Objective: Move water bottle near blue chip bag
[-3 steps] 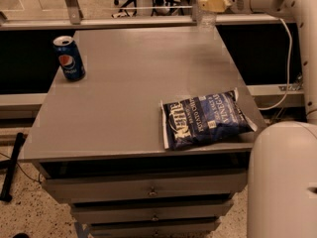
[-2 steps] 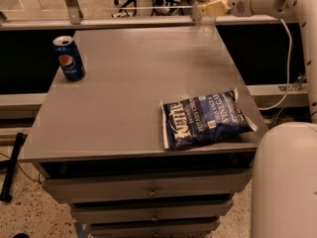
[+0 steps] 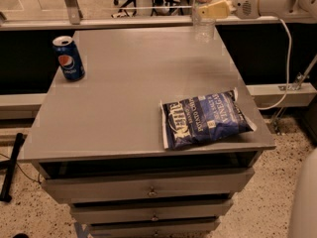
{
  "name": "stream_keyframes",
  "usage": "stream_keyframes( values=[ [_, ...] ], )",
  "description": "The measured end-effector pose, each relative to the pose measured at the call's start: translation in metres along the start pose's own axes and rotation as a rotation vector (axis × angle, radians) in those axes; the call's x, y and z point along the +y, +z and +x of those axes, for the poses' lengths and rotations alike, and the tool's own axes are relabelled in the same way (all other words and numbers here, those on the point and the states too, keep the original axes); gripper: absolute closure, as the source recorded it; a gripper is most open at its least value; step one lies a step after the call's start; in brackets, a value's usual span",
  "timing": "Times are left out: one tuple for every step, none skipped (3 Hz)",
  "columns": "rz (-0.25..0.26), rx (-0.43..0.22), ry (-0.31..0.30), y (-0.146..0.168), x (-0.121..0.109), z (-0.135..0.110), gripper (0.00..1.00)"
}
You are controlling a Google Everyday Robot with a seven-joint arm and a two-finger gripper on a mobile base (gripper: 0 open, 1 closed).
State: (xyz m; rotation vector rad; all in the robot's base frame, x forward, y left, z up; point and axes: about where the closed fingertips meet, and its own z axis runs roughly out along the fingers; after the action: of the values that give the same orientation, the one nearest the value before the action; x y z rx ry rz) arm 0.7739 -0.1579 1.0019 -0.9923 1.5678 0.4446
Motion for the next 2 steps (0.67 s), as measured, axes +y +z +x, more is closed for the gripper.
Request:
stream_keyframes(
  values=[
    [-0.025,-0.054,0.078,-0.008,0.0462,-0.0043,1.0],
    [-0.026,-0.055,0.078,-0.0077,0.0463,-0.0044,1.0]
  ],
)
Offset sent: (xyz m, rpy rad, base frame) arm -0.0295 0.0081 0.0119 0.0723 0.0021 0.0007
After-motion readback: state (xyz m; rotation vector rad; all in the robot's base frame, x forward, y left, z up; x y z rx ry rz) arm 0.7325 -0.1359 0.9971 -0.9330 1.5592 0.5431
